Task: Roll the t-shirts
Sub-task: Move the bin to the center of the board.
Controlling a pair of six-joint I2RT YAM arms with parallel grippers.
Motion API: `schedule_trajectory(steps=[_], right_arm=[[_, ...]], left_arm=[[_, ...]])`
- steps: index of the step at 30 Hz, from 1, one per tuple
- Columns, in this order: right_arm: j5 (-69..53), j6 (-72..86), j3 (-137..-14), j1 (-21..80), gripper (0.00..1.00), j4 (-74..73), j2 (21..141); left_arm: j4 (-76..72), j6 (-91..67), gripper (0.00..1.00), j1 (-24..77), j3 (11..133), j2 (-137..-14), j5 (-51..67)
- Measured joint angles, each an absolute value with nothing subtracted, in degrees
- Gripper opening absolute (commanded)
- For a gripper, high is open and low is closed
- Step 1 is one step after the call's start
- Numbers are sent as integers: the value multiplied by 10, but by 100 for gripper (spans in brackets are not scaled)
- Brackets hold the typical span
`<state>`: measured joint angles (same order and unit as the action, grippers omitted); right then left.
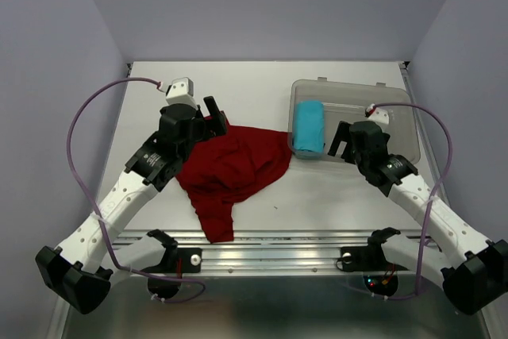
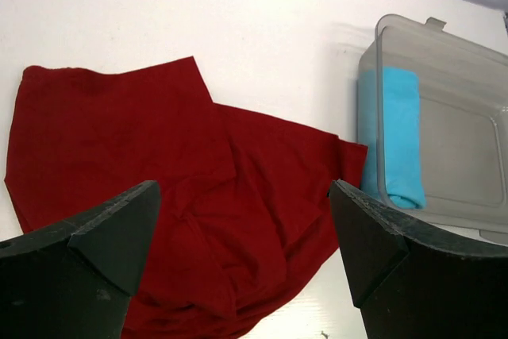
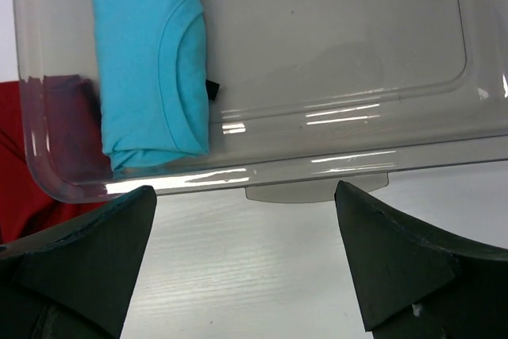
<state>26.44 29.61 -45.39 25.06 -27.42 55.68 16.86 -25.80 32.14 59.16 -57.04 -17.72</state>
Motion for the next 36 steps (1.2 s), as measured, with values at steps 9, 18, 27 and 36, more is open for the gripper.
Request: schedule_trajectory(steps=[9, 18, 27, 36], right_arm=[[232, 291, -454, 251, 100, -288, 570], [96, 265, -454, 252, 100, -265, 571], [54, 262, -493, 372, 100, -224, 639], [54, 262, -524, 485, 100, -189, 765]], left_arm=[[171, -259, 99, 321, 577, -573, -178], [253, -319, 92, 320, 567, -660, -211], [343, -416, 87, 320, 514, -723, -212], [328, -456, 8, 318, 490, -789, -201]])
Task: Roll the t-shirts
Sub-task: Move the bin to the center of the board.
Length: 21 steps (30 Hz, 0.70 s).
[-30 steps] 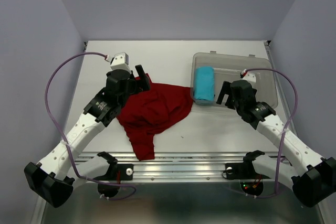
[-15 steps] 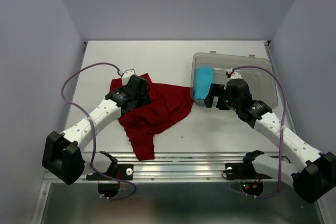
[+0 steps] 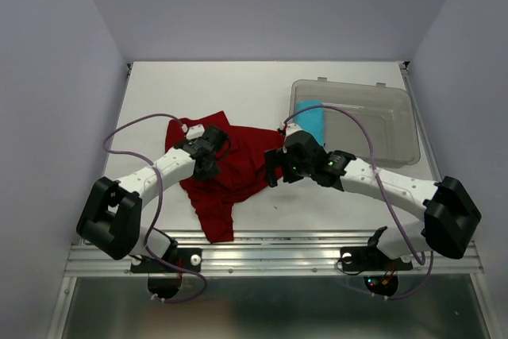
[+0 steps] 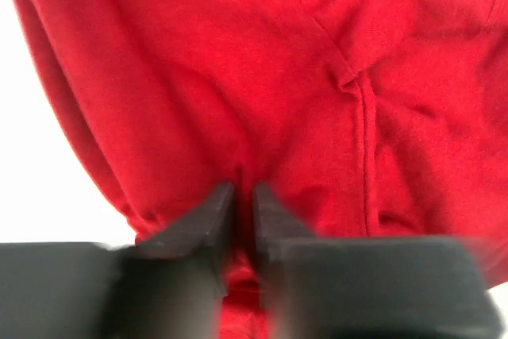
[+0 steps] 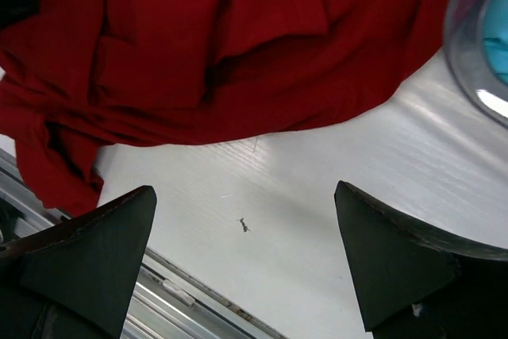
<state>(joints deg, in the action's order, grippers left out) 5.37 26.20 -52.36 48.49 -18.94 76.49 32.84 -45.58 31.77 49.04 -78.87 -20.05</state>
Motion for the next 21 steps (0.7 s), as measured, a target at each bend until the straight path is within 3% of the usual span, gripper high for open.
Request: schedule_trajectory(steps=[1, 8, 21], right_arm=[[53, 262, -526, 489, 98, -188, 785], [88, 268, -527, 483, 79, -188, 836], [119, 266, -514, 352, 81, -218, 824]], left_arm=[[323, -454, 0, 317, 487, -797, -192], [302, -435, 0, 317, 502, -783, -176], [301, -419, 0, 307, 528, -698, -182]])
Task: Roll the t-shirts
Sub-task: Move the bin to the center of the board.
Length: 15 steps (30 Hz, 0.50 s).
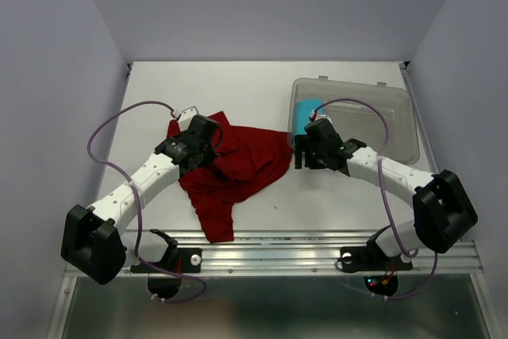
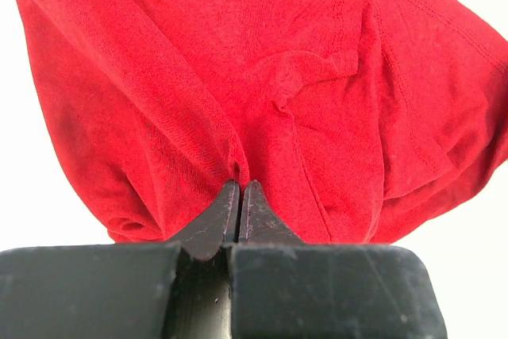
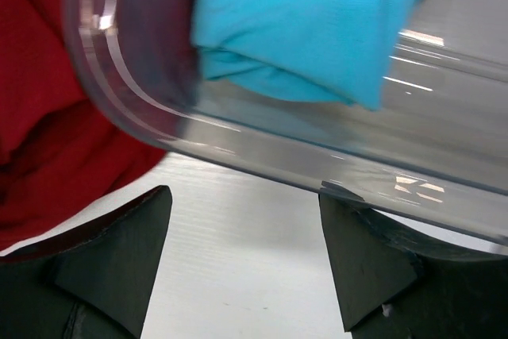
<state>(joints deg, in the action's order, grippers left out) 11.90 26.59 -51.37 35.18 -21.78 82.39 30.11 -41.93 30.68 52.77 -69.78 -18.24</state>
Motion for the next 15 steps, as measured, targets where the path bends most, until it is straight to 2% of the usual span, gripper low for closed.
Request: schedule_trajectory(steps=[6, 15], right_arm=[[131, 255, -498, 270, 81, -240, 793], [134, 217, -511, 150, 82, -246, 809]], left_arm=[[303, -418, 0, 307, 528, -690, -182], [302, -414, 0, 307, 528, -676, -182]])
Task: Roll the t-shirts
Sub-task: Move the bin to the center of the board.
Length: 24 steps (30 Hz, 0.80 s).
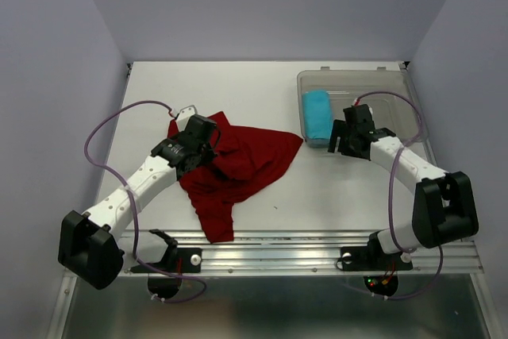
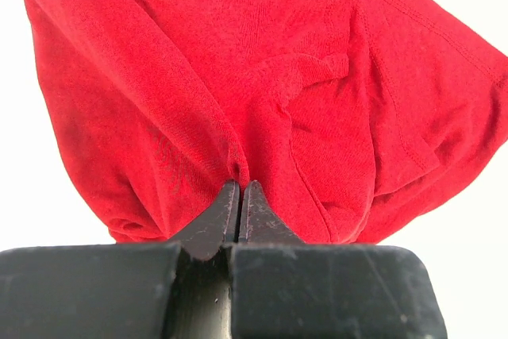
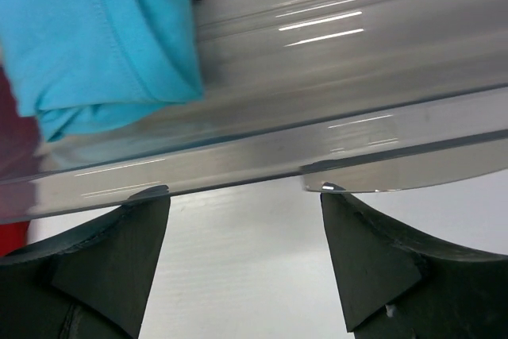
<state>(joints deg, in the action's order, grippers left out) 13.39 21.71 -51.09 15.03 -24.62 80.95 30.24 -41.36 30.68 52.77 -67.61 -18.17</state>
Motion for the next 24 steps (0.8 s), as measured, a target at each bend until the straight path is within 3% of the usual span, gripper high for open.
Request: schedule_trajectory(steps=[13, 24], right_arm=[[169, 206, -641, 118, 83, -242, 959], [186, 175, -723, 53, 84, -232, 1020]], left_arm=[[304, -408, 0, 307, 528, -671, -182], [310, -407, 0, 307, 524, -647, -185]])
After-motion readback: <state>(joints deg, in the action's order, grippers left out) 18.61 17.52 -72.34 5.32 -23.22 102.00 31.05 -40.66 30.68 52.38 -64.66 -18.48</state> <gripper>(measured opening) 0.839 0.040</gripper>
